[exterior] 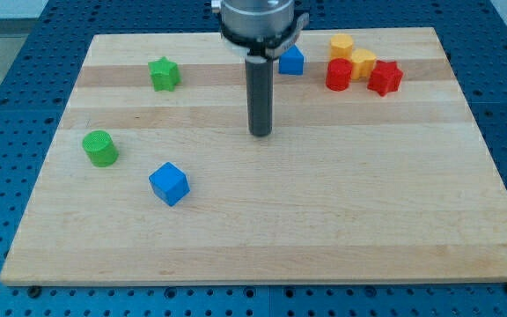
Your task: Move the green circle closer to the green star
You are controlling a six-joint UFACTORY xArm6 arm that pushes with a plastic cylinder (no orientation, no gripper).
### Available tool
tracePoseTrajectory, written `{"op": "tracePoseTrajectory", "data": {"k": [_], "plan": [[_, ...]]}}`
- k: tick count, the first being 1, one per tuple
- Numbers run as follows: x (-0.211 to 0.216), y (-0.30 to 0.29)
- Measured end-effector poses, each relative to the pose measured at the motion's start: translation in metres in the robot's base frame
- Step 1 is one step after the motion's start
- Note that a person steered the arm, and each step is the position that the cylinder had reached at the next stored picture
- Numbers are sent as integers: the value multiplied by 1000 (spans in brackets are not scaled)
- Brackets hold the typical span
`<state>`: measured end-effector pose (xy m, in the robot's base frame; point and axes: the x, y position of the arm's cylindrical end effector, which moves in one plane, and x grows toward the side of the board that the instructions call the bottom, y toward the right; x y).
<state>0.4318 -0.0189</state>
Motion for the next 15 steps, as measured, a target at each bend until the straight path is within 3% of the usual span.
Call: {"op": "tracePoseTrajectory", "data": {"k": [2, 3, 4, 5, 7, 9, 10, 13, 15], "plan": [[15, -125], [39, -141], [54, -210], [31, -230], [-4, -117], [-12, 19], [-12, 45], [13, 4], [-7, -81]]}}
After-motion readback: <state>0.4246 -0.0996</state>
